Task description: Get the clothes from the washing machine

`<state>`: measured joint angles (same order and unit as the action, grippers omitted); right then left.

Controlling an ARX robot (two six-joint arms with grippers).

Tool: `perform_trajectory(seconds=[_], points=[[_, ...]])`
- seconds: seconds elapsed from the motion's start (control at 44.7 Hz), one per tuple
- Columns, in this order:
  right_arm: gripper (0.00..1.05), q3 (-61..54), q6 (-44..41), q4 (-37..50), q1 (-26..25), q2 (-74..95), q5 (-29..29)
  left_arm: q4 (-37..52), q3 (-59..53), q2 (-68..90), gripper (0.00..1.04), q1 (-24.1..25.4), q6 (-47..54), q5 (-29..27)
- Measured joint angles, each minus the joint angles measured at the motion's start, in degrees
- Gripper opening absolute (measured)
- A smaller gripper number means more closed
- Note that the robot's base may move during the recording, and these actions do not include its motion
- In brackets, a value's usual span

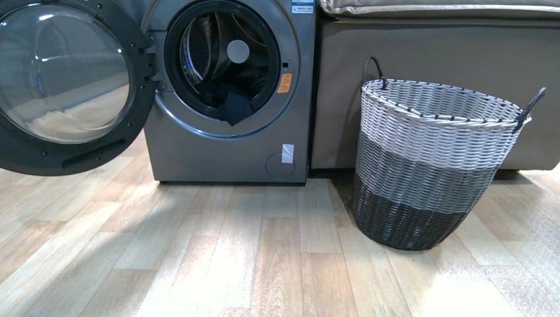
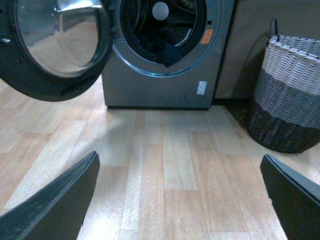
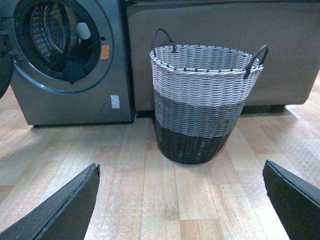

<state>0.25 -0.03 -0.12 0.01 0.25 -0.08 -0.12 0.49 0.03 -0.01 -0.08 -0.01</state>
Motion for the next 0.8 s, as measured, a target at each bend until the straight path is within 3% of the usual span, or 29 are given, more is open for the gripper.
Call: perform_trajectory(seconds=[0.805], points=[[0.97, 0.00, 0.00, 0.00, 0.00, 0.00, 0.00, 0.00, 0.00, 0.00, 0.98, 0.00, 0.00, 0.02]])
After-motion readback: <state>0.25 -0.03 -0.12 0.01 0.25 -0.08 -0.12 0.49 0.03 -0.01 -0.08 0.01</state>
